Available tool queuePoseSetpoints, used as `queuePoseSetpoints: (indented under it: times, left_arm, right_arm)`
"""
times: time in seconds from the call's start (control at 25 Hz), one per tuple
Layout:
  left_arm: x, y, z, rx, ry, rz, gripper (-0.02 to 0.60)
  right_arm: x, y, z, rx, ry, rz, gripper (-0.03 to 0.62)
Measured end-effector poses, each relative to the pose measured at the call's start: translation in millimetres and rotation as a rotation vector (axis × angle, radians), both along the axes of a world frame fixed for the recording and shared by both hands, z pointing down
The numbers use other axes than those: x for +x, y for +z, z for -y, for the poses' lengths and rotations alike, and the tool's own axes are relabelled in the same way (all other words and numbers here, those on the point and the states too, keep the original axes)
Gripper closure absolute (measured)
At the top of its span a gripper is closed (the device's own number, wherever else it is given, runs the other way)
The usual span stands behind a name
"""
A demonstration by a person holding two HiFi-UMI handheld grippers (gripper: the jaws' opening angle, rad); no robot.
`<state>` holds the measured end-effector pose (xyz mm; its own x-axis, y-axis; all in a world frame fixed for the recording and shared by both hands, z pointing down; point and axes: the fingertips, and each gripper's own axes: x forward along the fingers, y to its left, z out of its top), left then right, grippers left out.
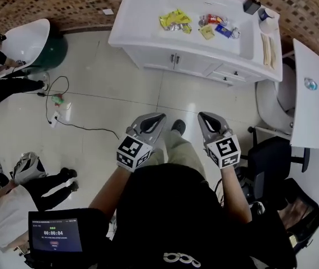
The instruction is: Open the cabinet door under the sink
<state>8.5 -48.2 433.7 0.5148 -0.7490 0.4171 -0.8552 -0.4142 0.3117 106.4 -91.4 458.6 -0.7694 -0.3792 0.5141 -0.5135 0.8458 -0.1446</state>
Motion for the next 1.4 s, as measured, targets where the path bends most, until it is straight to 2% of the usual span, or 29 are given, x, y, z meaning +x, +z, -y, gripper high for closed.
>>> queuePoseSetpoints:
  times: [0.12,0.28,0.44,0.72,0.92,1.24,1.4]
  left_arm:
    - [2,11,22,-0.013,-0.019,-0.007,0.566]
    - [4,30,38,-0.036,-0.024,-0.043,0.566]
    - [-1,53,49,-0.054,-0.014,-0.059,0.566]
    - [-27,94,57,-0.069,-0.044,-0.103,0.566]
    - [-33,126,50,-0.093,-0.039,-0.133,0.566]
    - [-48,168,33,-0.129,-0.034,-0.162,0.566]
    - [-63,185,39,-0.141,-0.064,-0.186,0.566]
  right_arm:
    - [-1,20,23,-0.031,-0.017,-0.011,0.603]
    - [-17,51,49,-0.106,0.002,0.062,0.603]
    - [-38,93,80,-0.113,0.023,0.063,0.603]
    - [-81,191,129,-0.127,0.030,-0.018,0.586]
    - [-102,256,165,-0.137,0.068,-0.062,0.571]
    - [-116,347,213,-0.163,0.135,-0.140,0.545]
    - [-122,381,235,-0.123,0.174,-0.222,0.503]
